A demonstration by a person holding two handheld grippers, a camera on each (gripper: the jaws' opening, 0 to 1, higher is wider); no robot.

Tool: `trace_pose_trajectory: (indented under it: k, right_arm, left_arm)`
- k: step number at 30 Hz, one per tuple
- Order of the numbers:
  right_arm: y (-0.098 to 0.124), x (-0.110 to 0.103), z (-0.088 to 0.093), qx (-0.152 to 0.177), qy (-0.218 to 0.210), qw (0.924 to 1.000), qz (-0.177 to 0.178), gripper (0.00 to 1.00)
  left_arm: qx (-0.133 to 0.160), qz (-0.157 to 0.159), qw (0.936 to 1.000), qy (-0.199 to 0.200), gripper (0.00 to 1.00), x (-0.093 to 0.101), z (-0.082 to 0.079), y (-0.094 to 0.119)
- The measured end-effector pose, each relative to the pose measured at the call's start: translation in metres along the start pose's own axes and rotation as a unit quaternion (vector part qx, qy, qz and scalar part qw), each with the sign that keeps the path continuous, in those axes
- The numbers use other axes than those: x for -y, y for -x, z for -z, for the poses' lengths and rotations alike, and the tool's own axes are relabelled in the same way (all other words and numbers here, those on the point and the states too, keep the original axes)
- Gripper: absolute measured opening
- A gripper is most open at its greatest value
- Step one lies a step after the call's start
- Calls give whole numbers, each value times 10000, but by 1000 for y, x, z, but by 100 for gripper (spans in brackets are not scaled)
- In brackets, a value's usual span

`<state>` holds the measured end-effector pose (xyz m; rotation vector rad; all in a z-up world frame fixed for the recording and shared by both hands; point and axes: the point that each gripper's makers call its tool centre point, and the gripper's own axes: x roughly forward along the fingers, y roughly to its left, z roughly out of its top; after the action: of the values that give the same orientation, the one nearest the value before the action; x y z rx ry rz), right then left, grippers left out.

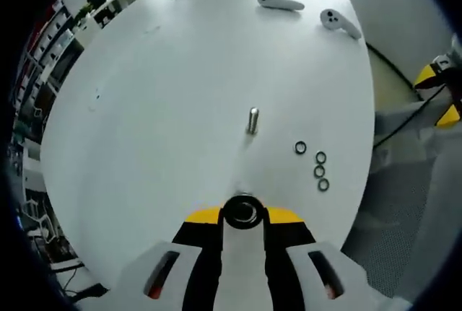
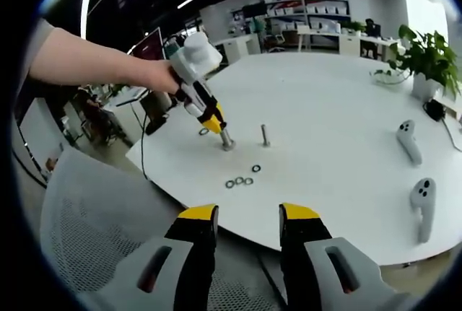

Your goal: Place the washer onto the threaded stud by aligning its center hole with the stud, sliding it down to the base, and recovering from edge contact or off-axis alignment until the washer reaches the visible bottom stop.

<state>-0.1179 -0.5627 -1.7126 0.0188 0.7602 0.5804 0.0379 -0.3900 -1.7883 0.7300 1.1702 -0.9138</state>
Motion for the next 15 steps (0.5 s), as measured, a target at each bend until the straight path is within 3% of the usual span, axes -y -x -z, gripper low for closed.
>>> trace_pose_trajectory:
  k: [10, 15]
  right_arm:
    - [0, 2, 1, -14, -17, 10000, 42, 36]
    - [0, 3, 2, -38, -19, 10000, 64, 36]
  left_arm:
    - [-136, 2, 9999, -3, 19, 0, 4, -21]
    - [-185, 26, 9997, 181, 19, -2, 8, -33]
